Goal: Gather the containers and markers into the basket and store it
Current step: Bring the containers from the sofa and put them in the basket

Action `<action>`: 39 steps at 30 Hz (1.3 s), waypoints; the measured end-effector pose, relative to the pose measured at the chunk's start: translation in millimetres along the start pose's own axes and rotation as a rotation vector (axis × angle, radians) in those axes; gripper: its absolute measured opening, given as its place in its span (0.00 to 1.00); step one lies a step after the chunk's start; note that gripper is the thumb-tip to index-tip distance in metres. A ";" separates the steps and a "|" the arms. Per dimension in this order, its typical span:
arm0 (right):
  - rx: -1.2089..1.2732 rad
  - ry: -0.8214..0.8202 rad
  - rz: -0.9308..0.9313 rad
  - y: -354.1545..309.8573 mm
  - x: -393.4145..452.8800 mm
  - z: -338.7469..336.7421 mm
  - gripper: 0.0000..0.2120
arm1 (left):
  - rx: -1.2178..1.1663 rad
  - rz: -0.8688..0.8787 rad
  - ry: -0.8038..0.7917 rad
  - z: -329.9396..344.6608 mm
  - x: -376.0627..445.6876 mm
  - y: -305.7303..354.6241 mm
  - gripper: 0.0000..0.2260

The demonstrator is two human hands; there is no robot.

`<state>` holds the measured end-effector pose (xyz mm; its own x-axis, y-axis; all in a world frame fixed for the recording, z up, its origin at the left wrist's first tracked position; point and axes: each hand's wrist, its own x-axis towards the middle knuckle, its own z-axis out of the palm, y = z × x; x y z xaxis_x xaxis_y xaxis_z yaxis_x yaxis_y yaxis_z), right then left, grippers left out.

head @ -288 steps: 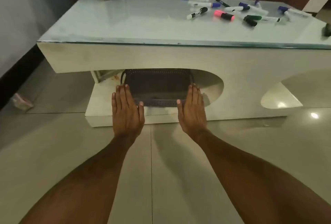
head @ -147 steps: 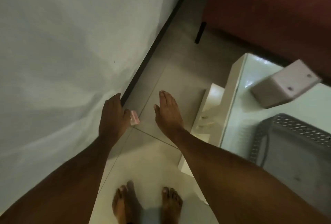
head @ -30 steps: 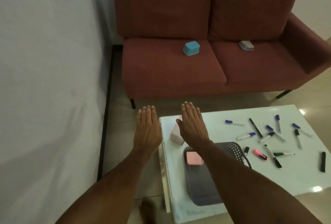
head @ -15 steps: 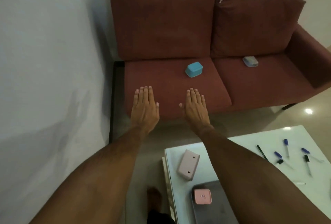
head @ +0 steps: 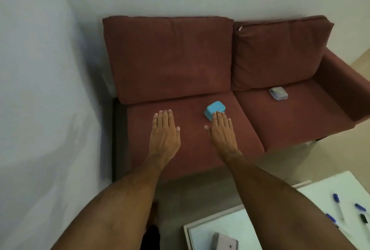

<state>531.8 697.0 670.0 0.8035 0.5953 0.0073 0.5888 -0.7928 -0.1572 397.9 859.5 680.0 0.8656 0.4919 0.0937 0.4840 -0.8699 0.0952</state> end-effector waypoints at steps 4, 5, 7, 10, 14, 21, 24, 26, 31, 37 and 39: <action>0.033 -0.017 0.056 1.6 61.1 9.6 0.31 | -0.026 0.043 -0.024 18.8 71.7 -9.1 0.28; 0.041 -0.014 0.067 3.6 71.2 12.0 0.30 | -0.029 0.052 -0.026 23.3 84.7 -8.8 0.28; 0.054 -0.023 0.098 11.6 95.8 18.0 0.30 | -0.046 0.059 -0.043 34.4 113.9 -4.4 0.28; 0.065 -0.047 0.147 27.6 122.4 25.7 0.30 | -0.063 0.093 -0.076 53.1 147.2 8.2 0.28; 0.074 -0.073 0.200 57.5 163.7 43.7 0.30 | -0.071 0.123 -0.110 85.2 191.1 31.0 0.28; 0.132 -0.199 0.211 120.2 248.2 88.2 0.30 | -0.120 0.018 -0.222 157.3 252.5 75.8 0.28; 0.198 -0.275 0.234 149.0 281.8 114.0 0.30 | -0.180 -0.099 -0.295 190.2 276.2 101.5 0.27; 0.249 -0.313 0.251 165.1 299.0 130.8 0.30 | -0.231 -0.171 -0.330 209.0 289.5 117.1 0.26; 0.417 -0.439 0.340 196.9 333.1 173.1 0.29 | -0.455 -0.471 -0.458 252.8 322.1 152.5 0.23; 0.540 -0.539 0.472 216.9 345.5 216.3 0.23 | -0.893 -0.957 -0.639 298.9 343.5 170.3 0.20; 0.608 -0.546 0.514 220.6 345.9 228.7 0.23 | -1.043 -1.078 -0.669 315.9 347.4 173.9 0.20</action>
<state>919.5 757.9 411.9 0.7084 0.2944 -0.6415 -0.0932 -0.8619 -0.4984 823.4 867.4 416.0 0.2392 0.4742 -0.8473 0.8136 0.3784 0.4414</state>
